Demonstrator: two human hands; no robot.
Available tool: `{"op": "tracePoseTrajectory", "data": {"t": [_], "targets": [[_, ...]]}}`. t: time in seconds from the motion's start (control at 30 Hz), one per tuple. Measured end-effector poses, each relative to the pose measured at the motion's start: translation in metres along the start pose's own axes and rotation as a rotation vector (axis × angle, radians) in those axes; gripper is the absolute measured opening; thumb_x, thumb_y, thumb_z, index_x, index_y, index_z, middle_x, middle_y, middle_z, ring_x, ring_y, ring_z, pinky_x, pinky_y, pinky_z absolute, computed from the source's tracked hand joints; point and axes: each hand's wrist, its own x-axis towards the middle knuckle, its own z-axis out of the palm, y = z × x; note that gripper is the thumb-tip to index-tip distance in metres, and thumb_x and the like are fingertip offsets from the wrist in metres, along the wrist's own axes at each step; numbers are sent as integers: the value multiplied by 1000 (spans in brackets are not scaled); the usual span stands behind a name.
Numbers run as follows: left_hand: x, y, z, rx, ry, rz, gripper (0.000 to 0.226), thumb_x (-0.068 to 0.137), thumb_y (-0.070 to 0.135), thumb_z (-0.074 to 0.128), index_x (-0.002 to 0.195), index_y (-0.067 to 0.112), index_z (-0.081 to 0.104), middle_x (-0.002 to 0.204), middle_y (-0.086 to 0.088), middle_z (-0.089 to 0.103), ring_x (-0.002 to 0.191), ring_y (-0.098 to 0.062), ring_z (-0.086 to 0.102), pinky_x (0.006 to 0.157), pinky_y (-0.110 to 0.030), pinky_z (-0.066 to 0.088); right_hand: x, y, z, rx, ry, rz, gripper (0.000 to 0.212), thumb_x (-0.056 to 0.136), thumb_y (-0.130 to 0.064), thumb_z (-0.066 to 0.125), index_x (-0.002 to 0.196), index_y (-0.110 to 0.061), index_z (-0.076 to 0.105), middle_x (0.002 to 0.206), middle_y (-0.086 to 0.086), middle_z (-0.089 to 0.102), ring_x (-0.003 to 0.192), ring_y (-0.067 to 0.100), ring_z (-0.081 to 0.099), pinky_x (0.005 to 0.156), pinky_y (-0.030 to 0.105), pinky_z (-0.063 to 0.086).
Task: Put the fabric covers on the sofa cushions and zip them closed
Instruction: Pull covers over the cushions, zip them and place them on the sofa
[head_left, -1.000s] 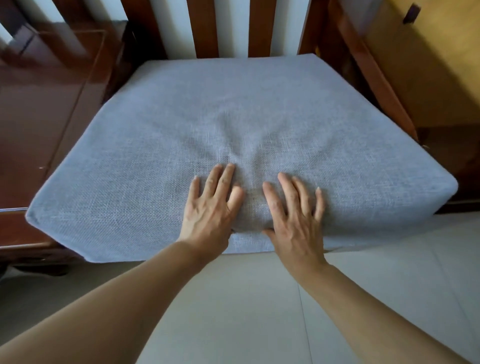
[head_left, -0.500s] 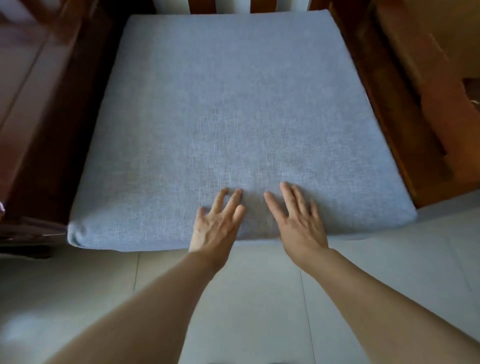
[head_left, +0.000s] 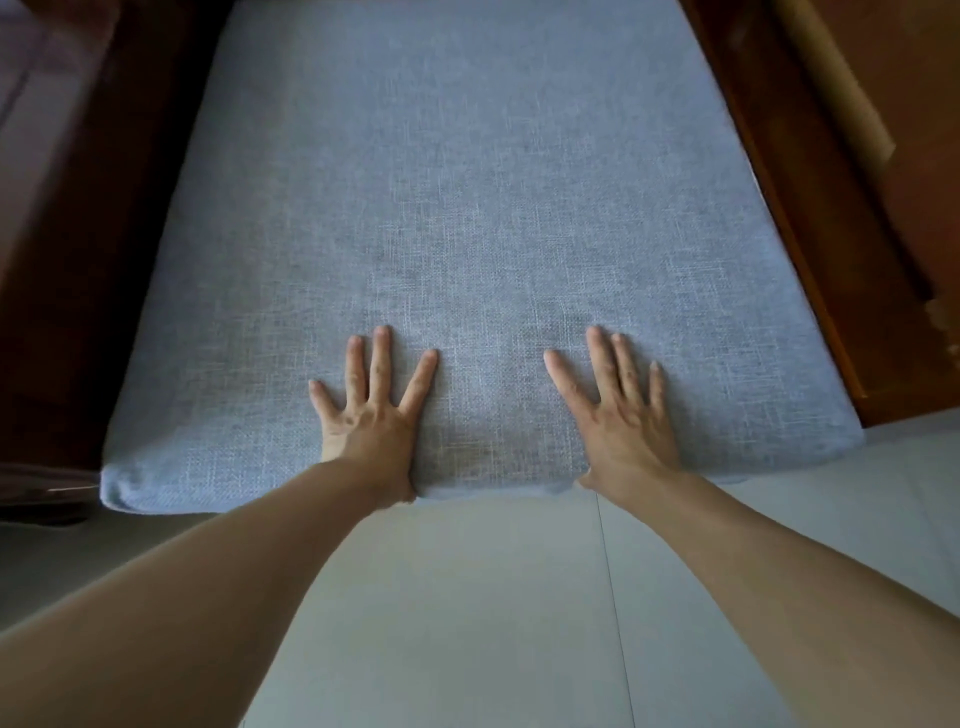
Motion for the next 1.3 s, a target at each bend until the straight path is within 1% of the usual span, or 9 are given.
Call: {"op": "tracePoseTrajectory", "data": {"t": [0.17, 0.27, 0.4, 0.53, 0.7, 0.87, 1.0, 1.13, 1.3], "targets": [[6, -6, -16, -124, -15, 176, 139, 54, 73, 70, 141, 32, -30, 147, -8, -38, 138, -31, -30, 111, -62, 3, 2, -10, -23, 217, -133, -1, 126, 74, -28, 74, 141, -27, -32, 143, 14, -45, 134, 35, -36, 114, 52, -10], [27, 10, -25, -304, 142, 292, 82, 83, 71, 32, 148, 38, -6, 156, 6, -18, 143, -17, -15, 112, -57, 6, 25, -18, -39, 579, -17, 18, 86, 87, -26, 57, 150, -32, -1, 155, -2, -25, 143, 20, -20, 117, 46, -6], [42, 30, -11, -240, 204, 247, 68, 84, 72, 14, 144, 49, -8, 155, 12, -19, 143, -17, -18, 112, -55, -3, 38, -10, -10, 363, 170, 63, 67, 94, -56, 28, 149, -37, -6, 156, -10, -21, 143, 17, -20, 113, 45, -12], [18, -27, 10, -339, 306, -65, 77, 77, 82, 13, 145, 48, -3, 156, 14, -13, 144, -12, -12, 112, -55, 0, -1, 45, 20, 325, 259, 548, 82, 86, -71, 13, 151, -25, -8, 158, 4, -15, 145, 24, -12, 115, 48, -5], [-49, -112, 41, -427, 202, -417, 82, 75, 81, 18, 146, 45, -2, 157, 10, -13, 144, -16, -10, 110, -62, 7, -23, 42, 12, 472, 113, 859, 80, 93, -58, 29, 151, -13, -2, 156, 18, -13, 143, 35, -10, 115, 48, -1], [-91, -127, 51, -427, 64, -389, 95, 81, 67, 44, 145, 37, -19, 152, 0, -30, 140, -23, -25, 106, -53, 32, -10, -81, -5, 349, 90, 278, 70, 96, -50, 30, 149, -31, -12, 155, 9, -24, 141, 35, -20, 114, 52, -6], [-106, -120, 41, -246, -38, -384, 100, 85, 48, 56, 145, 28, -21, 151, -12, -29, 142, -31, -19, 111, -50, 18, -28, -171, -8, 281, 28, -130, 84, 93, -38, 48, 147, -35, -15, 149, 4, -37, 137, 33, -33, 112, 52, -14], [-103, -109, 26, -157, 59, -217, 90, 85, 29, 57, 148, 28, -7, 155, -8, -16, 143, -26, -6, 112, -51, 9, -30, -162, -2, 130, 161, 28, 98, 81, -4, 61, 150, -30, -3, 156, 15, -17, 144, 35, -9, 114, 54, 3], [-65, -86, 23, -105, 144, 63, 96, 85, 4, 53, 145, 41, -14, 153, -4, -25, 143, -24, -16, 114, -50, 11, -11, -119, 2, 57, 258, 75, 85, 83, 9, 38, 149, -33, 7, 155, 25, -1, 143, 42, 3, 113, 53, 18]]}}
